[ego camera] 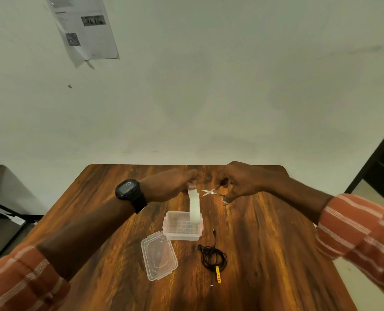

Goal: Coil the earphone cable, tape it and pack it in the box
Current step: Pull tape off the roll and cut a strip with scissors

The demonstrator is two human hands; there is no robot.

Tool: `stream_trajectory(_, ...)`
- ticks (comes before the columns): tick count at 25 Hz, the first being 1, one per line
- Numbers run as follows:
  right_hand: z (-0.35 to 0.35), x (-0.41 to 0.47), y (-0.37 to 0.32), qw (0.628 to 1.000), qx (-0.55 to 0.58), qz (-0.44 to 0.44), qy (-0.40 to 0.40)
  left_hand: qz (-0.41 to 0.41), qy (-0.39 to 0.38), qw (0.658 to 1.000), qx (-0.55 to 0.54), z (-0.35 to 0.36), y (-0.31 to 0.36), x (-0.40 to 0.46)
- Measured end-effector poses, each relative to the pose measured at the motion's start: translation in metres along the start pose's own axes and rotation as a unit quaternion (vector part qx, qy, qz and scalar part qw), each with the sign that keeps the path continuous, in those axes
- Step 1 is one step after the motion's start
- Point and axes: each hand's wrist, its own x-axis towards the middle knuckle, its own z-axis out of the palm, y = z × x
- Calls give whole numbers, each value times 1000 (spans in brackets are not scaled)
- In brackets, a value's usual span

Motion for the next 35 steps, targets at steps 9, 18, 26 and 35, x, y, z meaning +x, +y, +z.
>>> stream_trajectory(9,-4,22,-23,998,8,-47,-47,-14,11,1000,3,-8,2,-8)
stream_trajectory(18,3,17,-19,990,115,-73,22,-128,62,968,-209,-14,4,-17)
stream_trajectory(26,64,-1,-17,880,444,72,152,-277,205,789,-508,10,25,-17)
stream_trajectory(35,107,-1,-59,736,532,189,374,-324,250,764,-499,48,49,-6)
